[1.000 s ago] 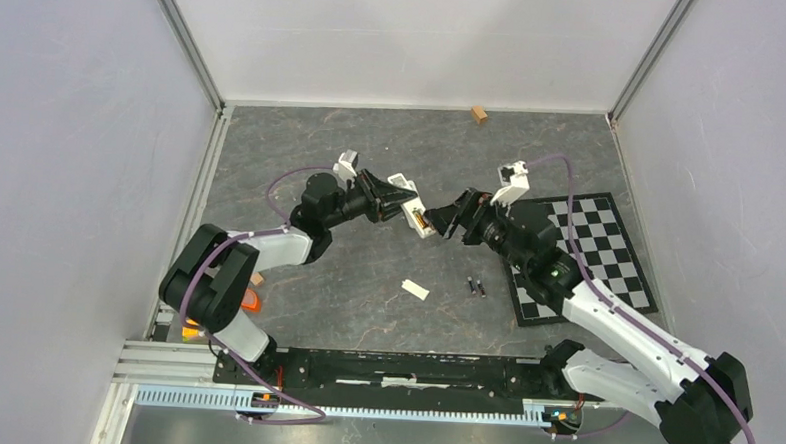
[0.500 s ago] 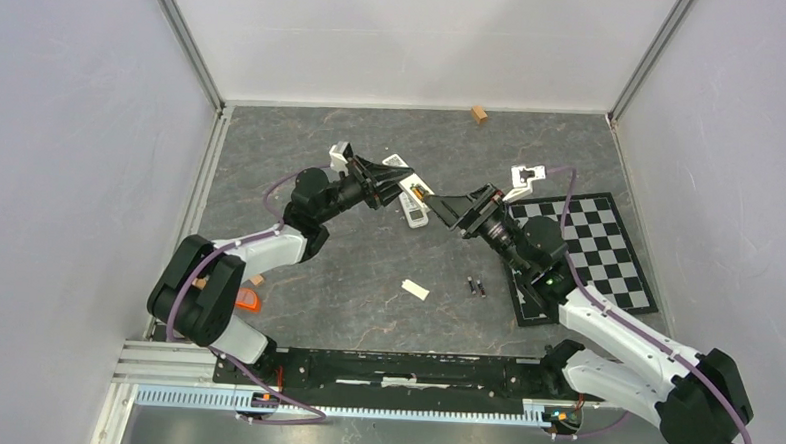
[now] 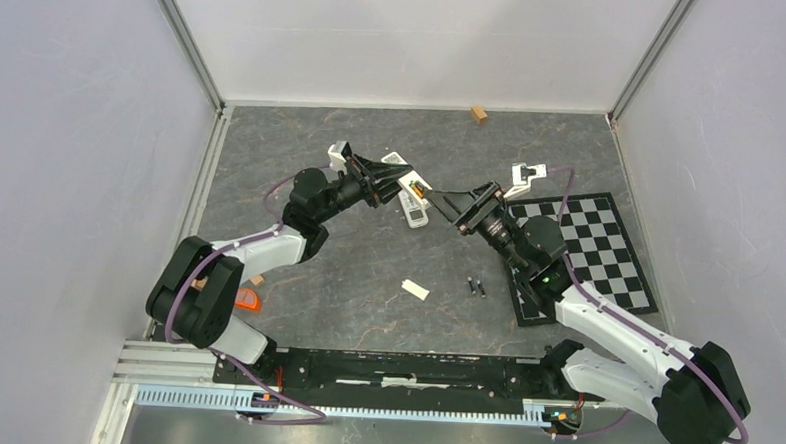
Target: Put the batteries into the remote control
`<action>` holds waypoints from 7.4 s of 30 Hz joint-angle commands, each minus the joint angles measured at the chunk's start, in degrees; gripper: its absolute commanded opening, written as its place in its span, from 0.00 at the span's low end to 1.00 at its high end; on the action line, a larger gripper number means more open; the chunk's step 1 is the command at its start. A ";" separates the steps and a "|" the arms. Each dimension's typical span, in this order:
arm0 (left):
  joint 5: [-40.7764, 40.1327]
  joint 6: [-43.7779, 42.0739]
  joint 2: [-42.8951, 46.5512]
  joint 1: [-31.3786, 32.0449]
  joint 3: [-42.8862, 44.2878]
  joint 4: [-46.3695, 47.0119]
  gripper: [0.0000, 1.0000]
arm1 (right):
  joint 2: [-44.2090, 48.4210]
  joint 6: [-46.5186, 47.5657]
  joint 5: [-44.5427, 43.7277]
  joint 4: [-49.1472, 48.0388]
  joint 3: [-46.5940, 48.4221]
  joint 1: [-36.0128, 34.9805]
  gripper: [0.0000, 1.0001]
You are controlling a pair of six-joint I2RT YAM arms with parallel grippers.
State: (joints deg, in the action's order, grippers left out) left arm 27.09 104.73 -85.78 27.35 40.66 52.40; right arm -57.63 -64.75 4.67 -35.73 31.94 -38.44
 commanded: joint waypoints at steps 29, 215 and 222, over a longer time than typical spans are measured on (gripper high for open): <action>0.84 -10.38 3.95 0.72 6.02 7.29 0.02 | -6.14 1.18 -3.88 20.04 5.26 1.61 0.34; -5.91 -46.98 31.94 -5.06 -25.25 -43.29 0.82 | -38.87 65.45 -0.71 69.35 29.11 -15.63 0.26; -10.06 -47.20 29.74 -1.80 -23.28 -43.62 0.82 | -37.13 62.76 -2.83 68.18 28.26 -13.48 0.32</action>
State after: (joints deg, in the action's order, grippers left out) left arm 20.12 56.10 -55.59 24.88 15.35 6.09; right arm -97.73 0.86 2.98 34.26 61.04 -53.65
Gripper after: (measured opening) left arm 0.819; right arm 0.294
